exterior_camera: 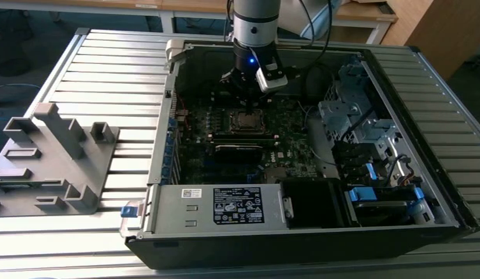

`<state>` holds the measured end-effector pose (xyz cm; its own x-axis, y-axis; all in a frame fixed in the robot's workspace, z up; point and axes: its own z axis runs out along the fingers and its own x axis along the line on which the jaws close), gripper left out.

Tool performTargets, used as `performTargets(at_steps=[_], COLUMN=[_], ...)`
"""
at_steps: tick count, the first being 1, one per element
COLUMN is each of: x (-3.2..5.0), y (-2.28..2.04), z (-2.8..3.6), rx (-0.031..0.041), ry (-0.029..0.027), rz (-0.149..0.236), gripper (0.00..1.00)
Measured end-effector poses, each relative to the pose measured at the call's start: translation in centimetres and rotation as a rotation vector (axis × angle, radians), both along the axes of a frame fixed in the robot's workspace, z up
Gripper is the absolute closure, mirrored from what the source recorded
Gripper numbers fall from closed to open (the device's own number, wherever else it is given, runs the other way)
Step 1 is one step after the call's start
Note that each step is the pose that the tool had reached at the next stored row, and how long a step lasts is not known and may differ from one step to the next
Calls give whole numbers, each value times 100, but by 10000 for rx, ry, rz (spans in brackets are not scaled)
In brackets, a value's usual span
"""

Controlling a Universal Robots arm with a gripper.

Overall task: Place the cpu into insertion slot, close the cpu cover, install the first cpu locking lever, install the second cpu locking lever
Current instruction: 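Install the second cpu locking lever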

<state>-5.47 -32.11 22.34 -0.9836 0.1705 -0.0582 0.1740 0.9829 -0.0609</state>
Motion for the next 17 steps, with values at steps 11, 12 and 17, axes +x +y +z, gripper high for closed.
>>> performTargets(at_steps=[11, 12, 17], x=[0, 0, 0], y=[0, 0, 0], z=[29, 34, 53], rx=[1, -4, 2], ry=[0, 3, 0], rz=[0, 0, 0], gripper=[90, 90, 90])
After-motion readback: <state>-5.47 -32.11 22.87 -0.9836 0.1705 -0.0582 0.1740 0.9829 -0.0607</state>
